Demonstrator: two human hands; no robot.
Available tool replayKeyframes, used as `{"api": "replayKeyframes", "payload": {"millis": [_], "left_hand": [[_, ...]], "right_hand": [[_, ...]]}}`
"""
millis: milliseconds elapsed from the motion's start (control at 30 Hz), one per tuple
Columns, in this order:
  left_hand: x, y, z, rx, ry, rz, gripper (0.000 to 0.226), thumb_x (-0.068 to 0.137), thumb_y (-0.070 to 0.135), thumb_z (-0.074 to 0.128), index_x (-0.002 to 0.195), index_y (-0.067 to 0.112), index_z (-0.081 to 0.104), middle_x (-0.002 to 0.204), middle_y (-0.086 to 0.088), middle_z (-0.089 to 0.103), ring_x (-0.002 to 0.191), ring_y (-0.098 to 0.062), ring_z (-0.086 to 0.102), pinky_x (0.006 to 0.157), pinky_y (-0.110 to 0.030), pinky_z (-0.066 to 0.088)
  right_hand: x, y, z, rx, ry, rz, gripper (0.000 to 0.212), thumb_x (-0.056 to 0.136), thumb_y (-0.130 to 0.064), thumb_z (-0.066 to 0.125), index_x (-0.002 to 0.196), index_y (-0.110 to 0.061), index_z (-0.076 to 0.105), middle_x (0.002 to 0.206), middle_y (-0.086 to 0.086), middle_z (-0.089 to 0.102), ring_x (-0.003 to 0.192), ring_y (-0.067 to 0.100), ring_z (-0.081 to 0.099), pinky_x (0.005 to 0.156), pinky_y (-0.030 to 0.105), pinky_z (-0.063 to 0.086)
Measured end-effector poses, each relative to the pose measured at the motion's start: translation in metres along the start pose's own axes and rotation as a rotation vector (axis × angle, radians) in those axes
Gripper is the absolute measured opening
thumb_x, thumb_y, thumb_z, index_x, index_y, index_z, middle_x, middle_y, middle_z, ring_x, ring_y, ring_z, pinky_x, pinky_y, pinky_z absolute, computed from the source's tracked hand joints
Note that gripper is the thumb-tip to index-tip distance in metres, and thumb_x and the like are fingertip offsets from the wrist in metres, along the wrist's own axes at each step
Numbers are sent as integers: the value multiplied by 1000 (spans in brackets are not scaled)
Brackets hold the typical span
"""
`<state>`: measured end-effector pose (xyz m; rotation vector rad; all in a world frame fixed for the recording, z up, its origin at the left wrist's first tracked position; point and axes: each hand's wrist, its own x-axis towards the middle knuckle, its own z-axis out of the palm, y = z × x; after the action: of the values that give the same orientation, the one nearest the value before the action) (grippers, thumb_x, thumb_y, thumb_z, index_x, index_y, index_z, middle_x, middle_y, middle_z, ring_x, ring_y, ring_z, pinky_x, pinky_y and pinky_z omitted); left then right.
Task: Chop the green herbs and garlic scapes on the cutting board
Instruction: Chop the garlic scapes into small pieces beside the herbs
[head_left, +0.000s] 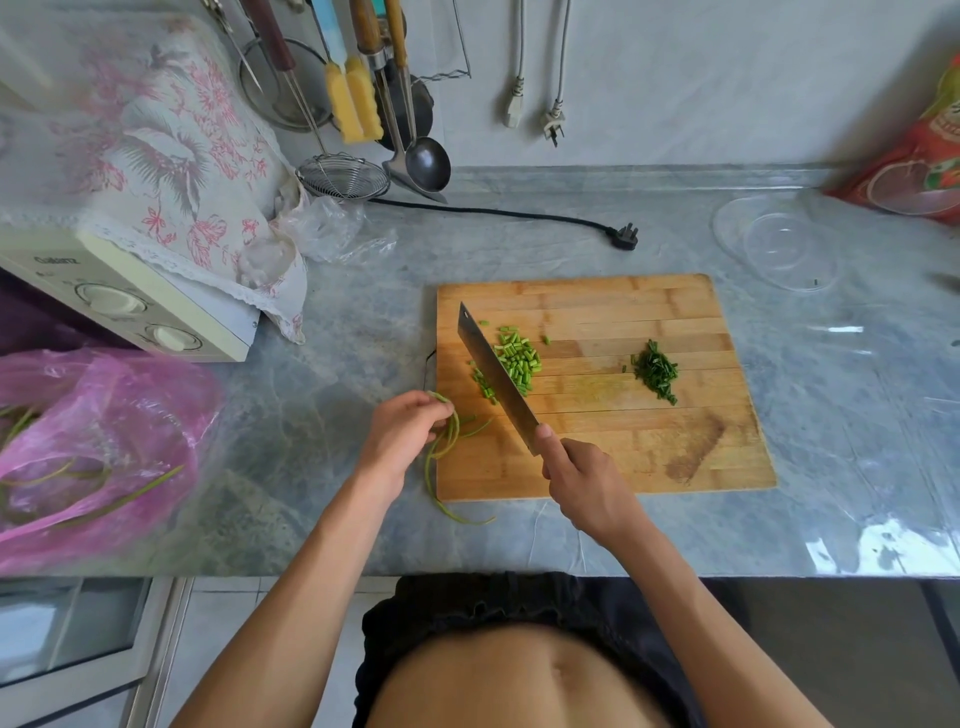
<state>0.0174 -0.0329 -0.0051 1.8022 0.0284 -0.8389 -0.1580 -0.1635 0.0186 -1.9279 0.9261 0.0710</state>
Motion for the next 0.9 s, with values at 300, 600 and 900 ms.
{"api": "replayKeyframes", "payload": {"millis": [300, 600, 900], "left_hand": [[-4, 1, 10, 196, 49, 215, 5, 84, 13, 70, 80, 15, 68, 80, 0, 73, 76, -11, 68, 69, -23, 50], [-10, -18, 10, 622, 57, 565, 8, 83, 13, 76, 91, 15, 75, 84, 4, 72, 72, -3, 63, 67, -14, 49], [-17, -32, 16, 751, 222, 567, 36, 79, 33, 79, 110, 16, 71, 104, -1, 60, 92, -18, 61, 70, -27, 48]], "right_hand": [[1, 2, -4, -6, 1, 11, 93, 82, -77, 25, 83, 12, 53, 62, 9, 47, 55, 20, 41, 54, 33, 34], [-3, 0, -4, -7, 1, -8, 91, 84, -74, 26, 81, 12, 53, 60, 8, 46, 54, 19, 41, 53, 32, 34], [-7, 0, -3, -41, 5, -21, 91, 83, -74, 24, 81, 12, 54, 60, 8, 49, 55, 18, 43, 54, 32, 35]]}}
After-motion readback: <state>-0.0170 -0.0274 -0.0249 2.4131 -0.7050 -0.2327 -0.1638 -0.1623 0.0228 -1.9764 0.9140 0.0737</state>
